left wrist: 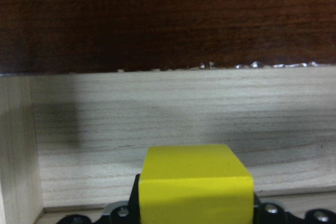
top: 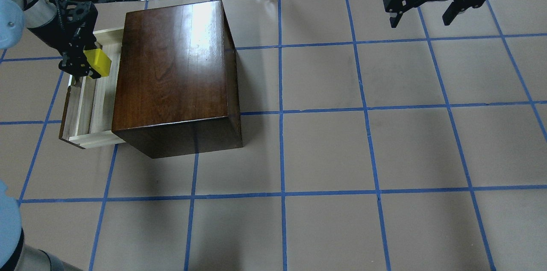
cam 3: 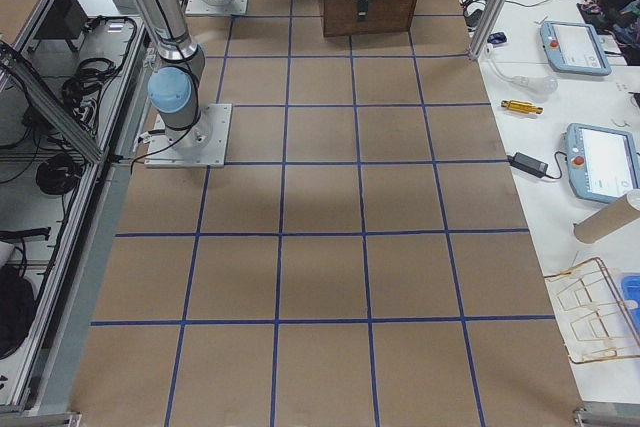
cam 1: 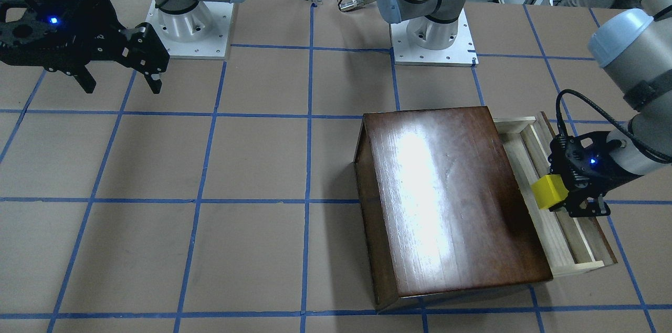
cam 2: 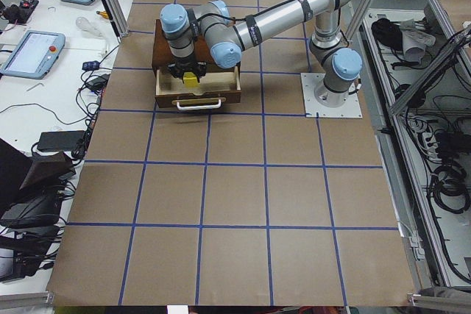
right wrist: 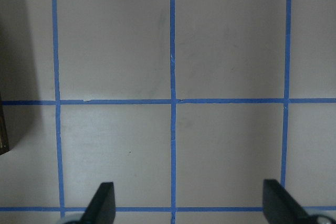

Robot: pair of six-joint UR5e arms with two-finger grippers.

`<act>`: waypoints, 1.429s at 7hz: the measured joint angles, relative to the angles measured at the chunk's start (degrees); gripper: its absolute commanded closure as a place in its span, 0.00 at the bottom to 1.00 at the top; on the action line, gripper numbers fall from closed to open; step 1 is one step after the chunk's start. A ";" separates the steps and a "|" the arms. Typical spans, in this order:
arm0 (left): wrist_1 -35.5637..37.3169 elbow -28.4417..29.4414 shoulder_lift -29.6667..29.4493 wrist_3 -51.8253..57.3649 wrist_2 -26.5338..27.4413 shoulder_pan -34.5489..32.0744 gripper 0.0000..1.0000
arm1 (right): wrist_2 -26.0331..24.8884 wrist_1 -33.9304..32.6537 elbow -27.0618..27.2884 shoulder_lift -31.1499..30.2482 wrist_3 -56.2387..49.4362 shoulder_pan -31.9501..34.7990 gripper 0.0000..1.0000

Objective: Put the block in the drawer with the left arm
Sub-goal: 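Lower the yellow block into the drawer and open the left gripper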

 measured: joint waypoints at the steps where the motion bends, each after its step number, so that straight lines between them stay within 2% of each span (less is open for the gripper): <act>1: 0.76 -1.27 0.21 0.02 0.12 -0.01 1.00 | 0.02 0.00 0.00 -0.01 0.00 0.00 0.00; 5: 1.39 -5.96 2.77 0.87 0.73 0.18 1.00 | 0.02 0.00 0.00 -0.01 0.00 -0.08 0.00; 6: 1.47 -7.61 3.47 1.46 0.82 0.42 0.88 | 0.03 0.00 0.00 -0.01 0.00 -0.08 0.00; 7: 1.75 -8.66 4.04 1.75 0.88 0.53 0.45 | 0.01 0.00 0.00 0.00 0.00 -0.09 0.00; 8: 2.31 -9.18 4.34 1.87 0.90 0.60 0.12 | -0.03 0.00 0.00 0.04 0.00 -0.09 0.00; 9: 2.90 -9.56 4.33 1.90 0.91 0.64 0.03 | -0.04 0.00 0.00 0.04 0.00 -0.09 0.00; 10: 3.58 -9.90 4.28 1.91 0.92 0.66 0.00 | 0.00 0.00 0.00 0.03 0.00 -0.09 0.00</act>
